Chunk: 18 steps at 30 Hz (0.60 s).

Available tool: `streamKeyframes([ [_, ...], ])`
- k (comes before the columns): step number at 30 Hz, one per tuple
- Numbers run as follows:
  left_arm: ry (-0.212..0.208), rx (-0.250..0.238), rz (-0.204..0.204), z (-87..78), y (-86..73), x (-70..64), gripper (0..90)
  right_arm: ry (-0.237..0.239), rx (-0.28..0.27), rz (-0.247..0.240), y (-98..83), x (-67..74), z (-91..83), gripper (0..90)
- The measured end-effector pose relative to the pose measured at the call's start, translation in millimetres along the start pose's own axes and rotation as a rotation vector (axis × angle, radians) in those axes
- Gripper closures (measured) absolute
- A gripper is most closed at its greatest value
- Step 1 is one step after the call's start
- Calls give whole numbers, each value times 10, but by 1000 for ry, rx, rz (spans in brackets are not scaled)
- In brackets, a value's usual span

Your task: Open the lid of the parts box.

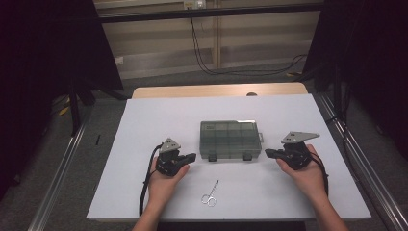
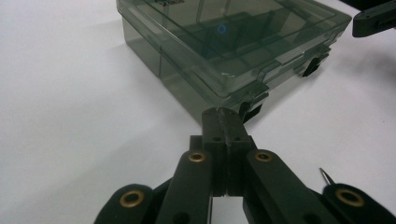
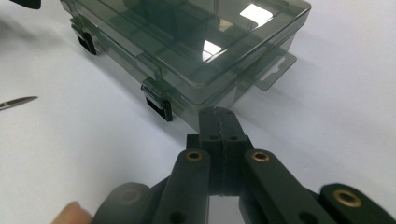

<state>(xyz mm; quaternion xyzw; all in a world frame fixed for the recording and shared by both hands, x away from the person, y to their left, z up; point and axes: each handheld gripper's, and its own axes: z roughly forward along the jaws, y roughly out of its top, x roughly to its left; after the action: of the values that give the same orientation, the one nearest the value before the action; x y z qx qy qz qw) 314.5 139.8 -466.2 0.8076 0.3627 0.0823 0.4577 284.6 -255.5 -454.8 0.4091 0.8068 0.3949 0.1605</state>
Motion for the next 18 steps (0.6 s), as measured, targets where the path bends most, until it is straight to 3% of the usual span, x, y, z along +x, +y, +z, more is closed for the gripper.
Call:
streamKeyframes([
  [6, -14, -1, -13, 28, -8, -2, 900, -16, 28, -14, -25, 30, 74, 900],
  [18, -20, 2, -10, 44, -9, 0, 900, -7, 10, -14, -17, 56, 128, 900],
])
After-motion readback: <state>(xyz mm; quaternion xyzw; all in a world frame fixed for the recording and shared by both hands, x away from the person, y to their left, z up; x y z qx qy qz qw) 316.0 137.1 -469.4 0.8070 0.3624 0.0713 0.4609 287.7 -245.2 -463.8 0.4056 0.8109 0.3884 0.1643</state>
